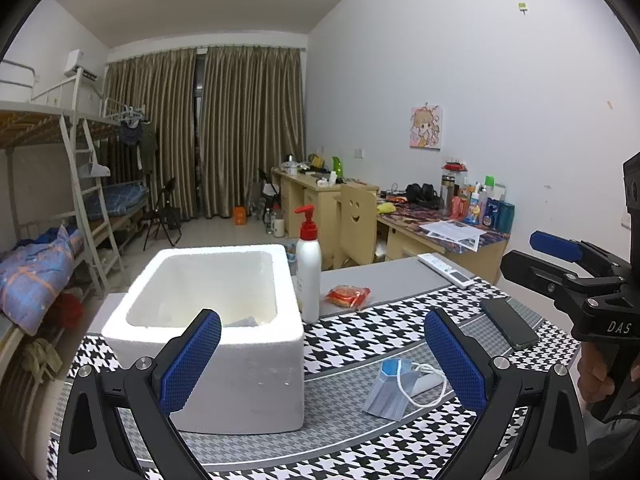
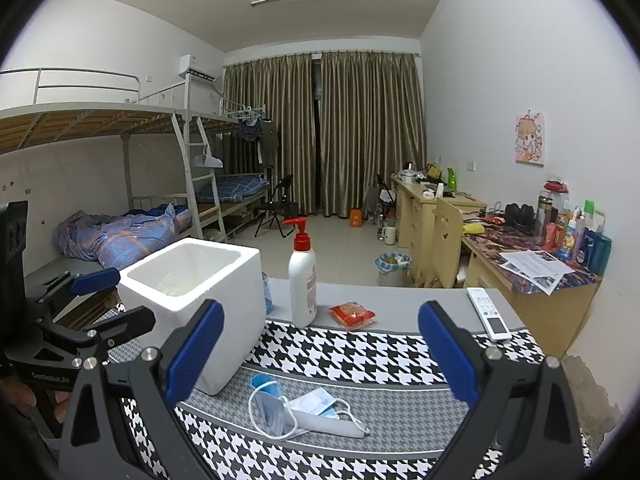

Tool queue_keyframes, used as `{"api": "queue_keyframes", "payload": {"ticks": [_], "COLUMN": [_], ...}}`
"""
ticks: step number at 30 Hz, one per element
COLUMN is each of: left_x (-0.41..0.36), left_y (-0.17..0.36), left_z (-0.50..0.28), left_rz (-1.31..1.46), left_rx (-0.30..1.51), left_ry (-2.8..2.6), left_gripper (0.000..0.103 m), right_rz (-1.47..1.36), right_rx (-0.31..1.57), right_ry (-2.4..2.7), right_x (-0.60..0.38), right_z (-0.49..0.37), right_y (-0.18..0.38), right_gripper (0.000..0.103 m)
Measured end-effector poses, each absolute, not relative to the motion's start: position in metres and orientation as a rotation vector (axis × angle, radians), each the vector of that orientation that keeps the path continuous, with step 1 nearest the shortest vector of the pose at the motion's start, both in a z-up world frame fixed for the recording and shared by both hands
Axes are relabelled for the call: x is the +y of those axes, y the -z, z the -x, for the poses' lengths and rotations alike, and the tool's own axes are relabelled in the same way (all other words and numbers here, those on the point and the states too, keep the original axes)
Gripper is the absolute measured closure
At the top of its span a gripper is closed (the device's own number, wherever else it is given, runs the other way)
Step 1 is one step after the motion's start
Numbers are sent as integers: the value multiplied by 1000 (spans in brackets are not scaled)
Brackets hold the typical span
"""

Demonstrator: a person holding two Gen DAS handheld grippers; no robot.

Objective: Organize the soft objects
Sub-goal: 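Withdraw both tools from the box back toward the blue face mask, then move the left tool toward the blue face mask on the table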

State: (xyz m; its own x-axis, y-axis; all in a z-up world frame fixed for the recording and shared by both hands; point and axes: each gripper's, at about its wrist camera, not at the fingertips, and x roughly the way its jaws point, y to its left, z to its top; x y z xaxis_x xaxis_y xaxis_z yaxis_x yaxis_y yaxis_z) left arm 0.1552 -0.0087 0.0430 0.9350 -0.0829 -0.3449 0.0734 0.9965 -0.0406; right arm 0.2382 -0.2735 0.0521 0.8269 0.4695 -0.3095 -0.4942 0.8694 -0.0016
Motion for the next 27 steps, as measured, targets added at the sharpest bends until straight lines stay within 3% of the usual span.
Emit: {"api": "queue_keyframes", "payload": {"ticks": [27], "left_x": [-48], "left_y": [-7], "left_z": [-166], "left_rz": [-2], "left_rx": [436], "left_ry": [158], "left_gripper": [1], "right_rz": [105], "right_rx": [366], "right_ry": [-468], "right_x": [-299], "right_z": [-245], "right_y": [-23], "right_gripper": [3]}}
